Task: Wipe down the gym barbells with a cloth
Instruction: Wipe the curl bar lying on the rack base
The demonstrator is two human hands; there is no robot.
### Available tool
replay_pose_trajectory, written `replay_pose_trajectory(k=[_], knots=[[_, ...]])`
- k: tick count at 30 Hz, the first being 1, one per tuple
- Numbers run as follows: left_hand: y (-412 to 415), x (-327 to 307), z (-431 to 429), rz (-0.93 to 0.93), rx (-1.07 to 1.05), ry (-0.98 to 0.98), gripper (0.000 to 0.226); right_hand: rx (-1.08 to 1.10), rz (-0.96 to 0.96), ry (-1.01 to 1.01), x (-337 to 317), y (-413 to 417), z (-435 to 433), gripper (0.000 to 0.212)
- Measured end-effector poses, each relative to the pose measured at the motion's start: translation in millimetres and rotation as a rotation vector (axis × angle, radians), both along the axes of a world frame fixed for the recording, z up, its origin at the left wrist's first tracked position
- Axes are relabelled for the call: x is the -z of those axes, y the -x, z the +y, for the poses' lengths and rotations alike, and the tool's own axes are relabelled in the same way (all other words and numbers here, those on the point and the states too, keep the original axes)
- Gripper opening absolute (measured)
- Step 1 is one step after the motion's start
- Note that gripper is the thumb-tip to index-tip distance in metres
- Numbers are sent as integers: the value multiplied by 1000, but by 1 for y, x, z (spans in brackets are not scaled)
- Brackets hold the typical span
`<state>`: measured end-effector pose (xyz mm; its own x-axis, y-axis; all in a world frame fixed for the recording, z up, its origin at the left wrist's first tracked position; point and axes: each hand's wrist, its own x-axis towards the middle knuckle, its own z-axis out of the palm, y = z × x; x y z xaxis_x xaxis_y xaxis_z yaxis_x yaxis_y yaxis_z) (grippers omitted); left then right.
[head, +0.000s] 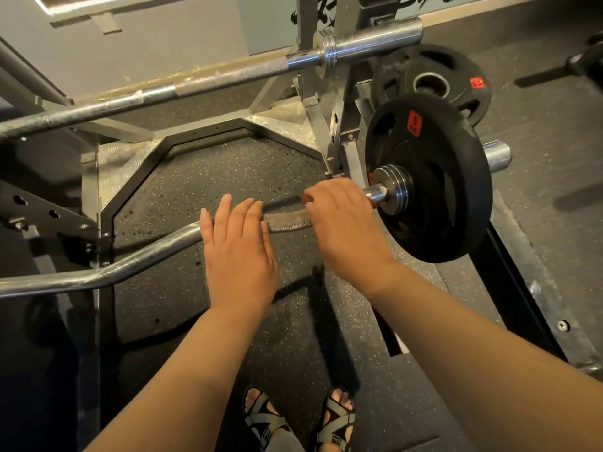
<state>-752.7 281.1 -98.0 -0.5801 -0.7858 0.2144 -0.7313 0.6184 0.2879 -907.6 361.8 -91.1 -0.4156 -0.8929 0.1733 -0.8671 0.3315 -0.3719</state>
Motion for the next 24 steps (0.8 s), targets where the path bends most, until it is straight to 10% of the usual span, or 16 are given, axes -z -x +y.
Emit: replay_pose_trajectory(k=[13, 24], knots=[[0, -3, 2, 18, -6, -14, 46, 333, -498, 201, 1, -9, 29, 42], [2, -3, 2, 10, -19, -8, 46, 138, -295, -39, -9, 13, 33, 47]])
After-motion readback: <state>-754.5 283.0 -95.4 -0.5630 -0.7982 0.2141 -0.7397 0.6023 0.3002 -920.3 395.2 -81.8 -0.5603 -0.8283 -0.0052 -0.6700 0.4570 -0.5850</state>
